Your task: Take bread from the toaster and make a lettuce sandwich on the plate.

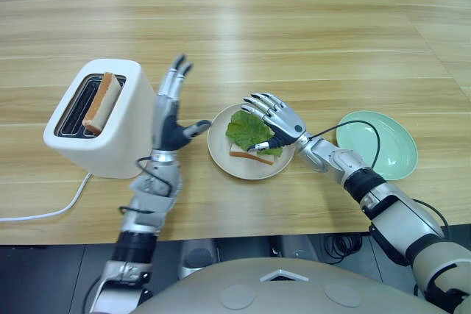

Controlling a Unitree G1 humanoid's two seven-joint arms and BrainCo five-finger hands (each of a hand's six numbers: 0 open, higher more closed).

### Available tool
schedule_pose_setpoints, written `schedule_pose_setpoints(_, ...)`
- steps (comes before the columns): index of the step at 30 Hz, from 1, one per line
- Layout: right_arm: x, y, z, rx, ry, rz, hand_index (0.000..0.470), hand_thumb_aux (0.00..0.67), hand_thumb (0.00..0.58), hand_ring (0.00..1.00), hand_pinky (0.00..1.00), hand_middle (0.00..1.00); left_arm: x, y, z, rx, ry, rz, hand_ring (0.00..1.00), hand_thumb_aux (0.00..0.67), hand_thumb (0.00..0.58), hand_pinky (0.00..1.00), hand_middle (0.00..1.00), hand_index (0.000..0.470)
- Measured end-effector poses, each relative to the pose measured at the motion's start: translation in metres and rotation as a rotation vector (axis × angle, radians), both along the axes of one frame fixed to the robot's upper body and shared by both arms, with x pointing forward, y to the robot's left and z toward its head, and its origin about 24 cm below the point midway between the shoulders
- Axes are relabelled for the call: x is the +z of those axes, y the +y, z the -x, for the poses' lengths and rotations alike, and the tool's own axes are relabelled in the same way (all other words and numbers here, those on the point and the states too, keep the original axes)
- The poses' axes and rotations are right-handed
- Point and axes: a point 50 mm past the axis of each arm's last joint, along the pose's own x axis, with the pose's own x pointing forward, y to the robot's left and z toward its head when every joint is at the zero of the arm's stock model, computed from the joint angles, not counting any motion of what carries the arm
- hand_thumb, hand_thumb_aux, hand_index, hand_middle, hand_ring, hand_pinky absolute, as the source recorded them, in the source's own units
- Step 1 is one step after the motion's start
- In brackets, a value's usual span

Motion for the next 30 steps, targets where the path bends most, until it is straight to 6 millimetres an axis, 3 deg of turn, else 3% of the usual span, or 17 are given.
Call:
schedule_pose_setpoints(4, 0.002, 0.0, 0.002, 0.009, -0.005, -0.001, 0.0, 0.0, 0.0, 0.0, 0.0, 0.0, 0.024, 0.048, 0.021, 0.19, -0.055, -0.194, 0.0, 0.0, 0.0, 0.0, 0.0, 0.0)
schedule_pose_setpoints(9, 0.016, -0.009, 0.006, -0.022, -0.057, -0.059, 0.0, 0.0, 0.0, 0.0, 0.0, 0.0, 0.032, 0.1, 0.036, 0.434, 0.071, -0.4, 0.0, 0.0, 0.0, 0.0, 0.0, 0.0)
schedule_pose_setpoints(17, 0.043, -0.02, 0.009, -0.068, -0.14, -0.183, 0.0, 0.0, 0.0, 0.0, 0.0, 0.0, 0.015, 0.119, 0.036, 0.528, 0.305, -0.444, 0.0, 0.0, 0.0, 0.0, 0.0, 0.0)
schedule_pose_setpoints(25, 0.04, -0.024, 0.01, -0.088, -0.128, -0.179, 0.0, 0.0, 0.0, 0.0, 0.0, 0.0, 0.003, 0.134, 0.028, 0.585, 0.443, -0.467, 0.0, 0.0, 0.0, 0.0, 0.0, 0.0)
schedule_pose_setpoints(26, 0.039, -0.024, 0.01, -0.09, -0.126, -0.179, 0.0, 0.0, 0.0, 0.0, 0.0, 0.0, 0.002, 0.133, 0.027, 0.579, 0.454, -0.465, 0.0, 0.068, 0.112, 0.0, 0.0, 0.047)
schedule_pose_setpoints(27, 0.038, -0.024, 0.01, -0.094, -0.122, -0.178, 0.0, 0.0, 0.0, 0.0, 0.0, 0.0, 0.001, 0.132, 0.026, 0.574, 0.463, -0.466, 0.0, 0.068, 0.112, 0.0, 0.0, 0.047)
schedule_pose_setpoints(28, 0.037, -0.025, 0.01, -0.097, -0.119, -0.175, 0.0, 0.0, 0.0, 0.0, 0.0, 0.0, 0.0, 0.131, 0.026, 0.57, 0.467, -0.465, 0.0, 0.355, 0.452, 0.0, 0.0, 0.244)
schedule_pose_setpoints(29, 0.037, -0.025, 0.01, -0.099, -0.117, -0.174, 0.0, 0.0, 0.0, 0.0, 0.0, 0.0, 0.0, 0.131, 0.025, 0.569, 0.47, -0.466, 0.0, 0.47, 0.528, 0.0, 0.0, 0.323)
schedule_pose_setpoints(30, 0.036, -0.025, 0.01, -0.1, -0.115, -0.174, 0.0, 0.0, 0.0, 0.0, 0.0, 0.0, 0.001, 0.131, 0.024, 0.567, 0.468, -0.469, 0.0, 0.67, 0.58, 0.0, 0.0, 0.46)
